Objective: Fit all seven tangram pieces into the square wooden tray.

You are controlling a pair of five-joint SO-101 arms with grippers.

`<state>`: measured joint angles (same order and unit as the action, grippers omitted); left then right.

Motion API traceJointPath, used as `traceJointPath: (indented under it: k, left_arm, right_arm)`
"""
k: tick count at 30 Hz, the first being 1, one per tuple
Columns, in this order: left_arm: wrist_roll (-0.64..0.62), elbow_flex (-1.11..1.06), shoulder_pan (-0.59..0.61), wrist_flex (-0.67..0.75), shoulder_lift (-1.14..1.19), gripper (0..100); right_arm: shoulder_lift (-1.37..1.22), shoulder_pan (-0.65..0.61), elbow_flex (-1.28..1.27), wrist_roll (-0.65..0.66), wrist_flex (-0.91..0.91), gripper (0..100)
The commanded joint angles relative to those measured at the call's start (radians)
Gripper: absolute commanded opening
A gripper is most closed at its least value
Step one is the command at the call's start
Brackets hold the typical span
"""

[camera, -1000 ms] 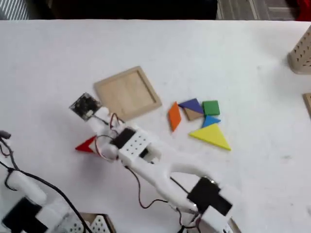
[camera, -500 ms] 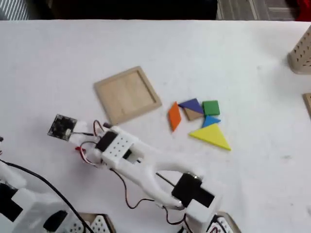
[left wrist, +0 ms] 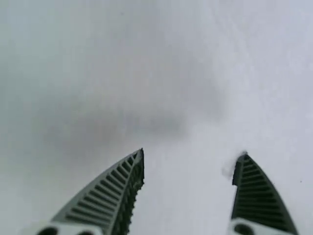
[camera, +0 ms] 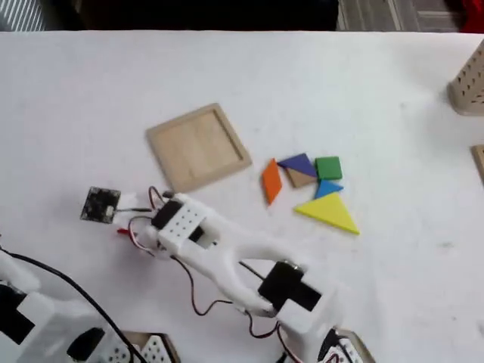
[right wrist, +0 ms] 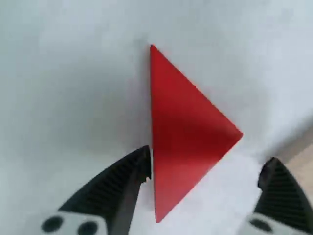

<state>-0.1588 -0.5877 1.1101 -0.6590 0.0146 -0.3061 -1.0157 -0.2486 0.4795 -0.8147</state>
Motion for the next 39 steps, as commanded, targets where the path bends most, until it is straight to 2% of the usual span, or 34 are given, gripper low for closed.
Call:
traceJointPath:
  k: [1,4,10,13,18,23,26,33,35,39]
  left_arm:
    - [0.012,0.012,0.004,0.023,-0.004,29]
    - [0.055,0.008,0.004,0.023,-0.004,29]
    - [0.057,0.006,0.002,0.023,-0.004,29]
    - [0.058,0.005,0.002,0.023,-0.004,29]
    - [0.058,0.005,0.002,0.021,-0.004,29]
    - [0.058,0.005,0.002,0.021,-0.004,29]
    - [0.058,0.005,0.002,0.021,-0.004,29]
    - [0.058,0.005,0.005,0.021,-0.004,29]
    - [0.058,0.005,0.007,0.021,-0.004,29]
    - [0.060,0.008,0.010,0.021,-0.004,29]
  right_arm:
    - [-0.030,0.045,0.114,0.008,0.001,34.4]
    - [-0.082,0.045,0.189,0.006,-0.077,36.0]
    - [-0.211,0.038,0.404,-0.055,-0.252,36.8]
    - [-0.289,0.042,0.516,0.014,-0.329,36.8]
    - [-0.421,0.030,0.724,0.232,-0.526,36.6]
    - [-0.541,0.028,0.914,0.235,-0.667,36.2]
    - [-0.595,0.028,1.002,0.233,-0.711,29.7]
    - [-0.667,0.022,1.122,0.232,-0.794,0.9]
    - [-0.670,0.024,1.126,0.232,-0.812,3.6]
    - [-0.668,0.024,1.126,0.215,-0.820,1.9]
